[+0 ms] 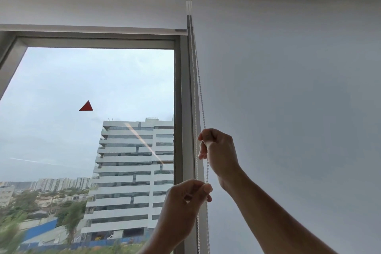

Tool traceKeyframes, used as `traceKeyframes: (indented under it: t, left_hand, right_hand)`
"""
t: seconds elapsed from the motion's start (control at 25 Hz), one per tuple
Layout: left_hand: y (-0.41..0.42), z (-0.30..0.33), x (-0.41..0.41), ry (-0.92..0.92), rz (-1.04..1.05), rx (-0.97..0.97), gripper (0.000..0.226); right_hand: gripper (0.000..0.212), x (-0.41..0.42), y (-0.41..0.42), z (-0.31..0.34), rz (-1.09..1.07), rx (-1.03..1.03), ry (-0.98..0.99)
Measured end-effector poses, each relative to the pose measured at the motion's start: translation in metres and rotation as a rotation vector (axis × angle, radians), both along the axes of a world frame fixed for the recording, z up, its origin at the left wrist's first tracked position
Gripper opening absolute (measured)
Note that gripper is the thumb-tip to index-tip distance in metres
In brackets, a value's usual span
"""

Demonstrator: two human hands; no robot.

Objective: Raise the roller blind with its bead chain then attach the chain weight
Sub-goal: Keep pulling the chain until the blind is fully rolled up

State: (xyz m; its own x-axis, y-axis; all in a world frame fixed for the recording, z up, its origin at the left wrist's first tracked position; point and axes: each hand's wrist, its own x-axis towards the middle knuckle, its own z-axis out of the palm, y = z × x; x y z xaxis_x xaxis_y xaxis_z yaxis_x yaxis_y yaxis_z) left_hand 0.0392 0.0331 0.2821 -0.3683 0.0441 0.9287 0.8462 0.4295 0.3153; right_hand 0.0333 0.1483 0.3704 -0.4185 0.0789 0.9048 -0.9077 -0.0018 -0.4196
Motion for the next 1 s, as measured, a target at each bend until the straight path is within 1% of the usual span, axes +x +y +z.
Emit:
traceKeyframes:
  t: [0.12,0.16,0.24,0.4,0.56,0.64,0.72,0.88,0.96,1.0]
  left_hand:
    - [-0.005,-0.001,-0.002,0.014,0.006,0.023,0.056]
    - [-0.007,0.004,-0.005,0.028,0.018,0.060,0.064]
    - [-0.011,0.019,-0.008,0.067,0.033,0.123,0.068]
    - [-0.007,0.060,-0.003,0.090,0.056,0.139,0.053]
    - [0.006,0.104,0.007,-0.021,0.022,0.166,0.046]
    - [0.012,0.118,0.009,-0.071,0.001,0.170,0.034]
    - [0.015,0.121,0.010,-0.089,-0.010,0.186,0.027]
    - [0.014,0.109,0.009,-0.114,-0.086,0.262,0.030]
    - [0.015,0.103,0.009,-0.107,-0.099,0.241,0.030]
    - [0.016,0.100,0.009,-0.096,-0.088,0.223,0.029]
  right_hand:
    - [0.038,0.001,-0.001,-0.007,-0.001,0.014,0.038]
    - [0.038,0.001,-0.001,-0.009,0.002,0.023,0.045]
    - [0.036,0.001,-0.002,-0.014,-0.009,0.043,0.049]
    - [0.038,0.000,-0.005,-0.026,-0.024,0.067,0.052]
    - [0.039,-0.003,-0.009,-0.040,0.003,0.096,0.059]
    - [0.040,-0.006,-0.010,-0.047,0.009,0.107,0.042]
    - [0.039,-0.009,-0.010,-0.050,0.007,0.124,0.032]
    - [0.038,-0.013,-0.001,-0.050,0.044,0.212,0.027]
    - [0.043,-0.014,0.006,-0.048,0.098,0.185,0.001]
    - [0.048,-0.015,0.010,-0.045,0.120,0.131,-0.020]
